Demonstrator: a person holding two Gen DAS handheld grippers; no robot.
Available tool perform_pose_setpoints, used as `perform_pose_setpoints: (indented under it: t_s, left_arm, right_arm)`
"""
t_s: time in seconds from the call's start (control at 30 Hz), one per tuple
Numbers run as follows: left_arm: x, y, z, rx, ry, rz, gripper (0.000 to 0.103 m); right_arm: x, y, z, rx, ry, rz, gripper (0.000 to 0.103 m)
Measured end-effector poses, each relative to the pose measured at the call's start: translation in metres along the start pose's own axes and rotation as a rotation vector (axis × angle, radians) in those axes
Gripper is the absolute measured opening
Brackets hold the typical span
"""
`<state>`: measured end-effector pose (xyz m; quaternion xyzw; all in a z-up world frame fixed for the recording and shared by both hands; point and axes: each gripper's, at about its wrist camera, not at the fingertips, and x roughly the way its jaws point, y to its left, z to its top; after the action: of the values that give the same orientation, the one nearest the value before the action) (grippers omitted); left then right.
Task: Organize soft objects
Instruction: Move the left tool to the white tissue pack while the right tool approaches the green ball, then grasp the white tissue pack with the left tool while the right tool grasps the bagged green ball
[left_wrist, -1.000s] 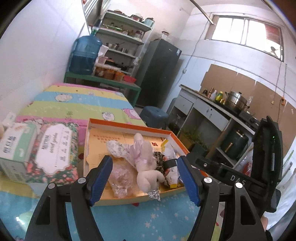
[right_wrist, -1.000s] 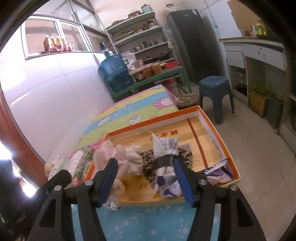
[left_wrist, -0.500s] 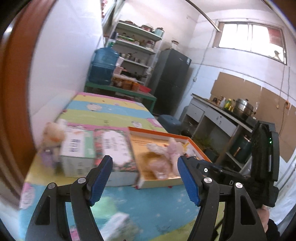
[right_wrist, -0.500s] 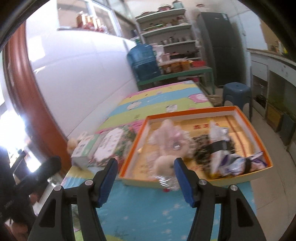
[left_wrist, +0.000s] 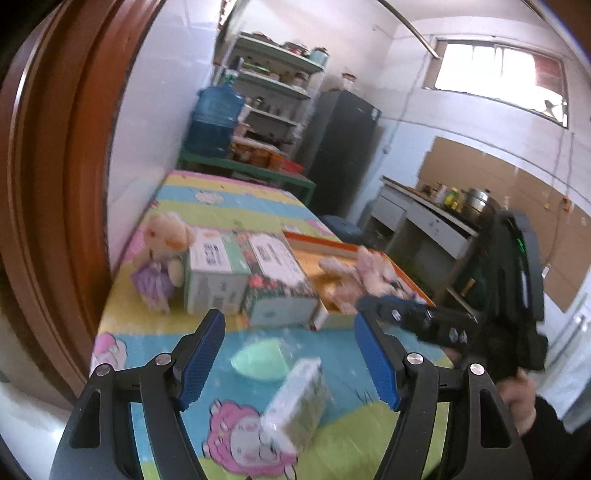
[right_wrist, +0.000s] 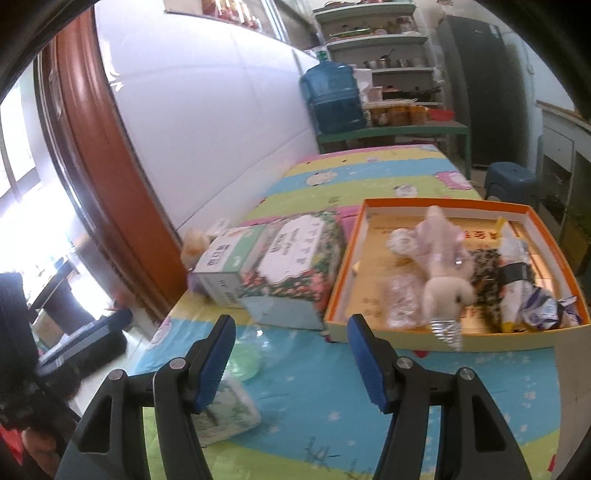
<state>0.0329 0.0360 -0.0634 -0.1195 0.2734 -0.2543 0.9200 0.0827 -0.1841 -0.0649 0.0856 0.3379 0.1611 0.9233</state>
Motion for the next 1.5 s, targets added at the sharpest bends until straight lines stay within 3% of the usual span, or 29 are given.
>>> perform_pose_setpoints:
  t_s: [0.2,0.53,0.67,0.83,0.9,1.0,1.07,1.23,1.33,1.5]
  left_arm:
    - [0.010,0.001,-0.024,0.030,0.095,-0.064,0.074]
    - [0.031,0.024,-0.040,-0.056,0.177,-0.134,0.074]
    - [0.041,0.020,-0.046,-0.034,0.216,-0.140,0.074]
    - [0.057,0.015,-0.051,-0.012,0.266,-0.116,0.073]
    - [0.061,0.014,-0.054,-0.008,0.274,-0.108,0.068]
    - [0.064,0.012,-0.055,0.003,0.285,-0.106,0.049]
    - [0.066,0.010,-0.055,0.013,0.288,-0.105,0.031]
    - [0.066,-0.002,-0.058,0.076,0.273,-0.084,0.026]
    - [0.065,-0.004,-0.058,0.080,0.270,-0.082,0.025]
    - [0.067,-0.002,-0.061,0.071,0.261,-0.084,0.024]
  right_arm:
    - [0.014,0.015,0.000,-0.036,0.057,0.029,0.063]
    - [0.051,0.039,0.001,-0.109,0.219,0.124,0.063]
    - [0.067,0.046,0.001,-0.161,0.284,0.125,0.076]
    - [0.083,0.050,0.000,-0.202,0.355,0.126,0.076]
    - [0.091,0.053,0.000,-0.225,0.387,0.118,0.076]
    - [0.101,0.058,-0.002,-0.265,0.422,0.100,0.076]
    - [0.107,0.060,-0.004,-0.282,0.443,0.092,0.076]
    - [0.120,0.066,-0.012,-0.301,0.482,0.082,0.075]
    - [0.120,0.064,-0.014,-0.275,0.484,0.103,0.061]
    - [0.112,0.064,-0.015,-0.247,0.437,0.125,0.049]
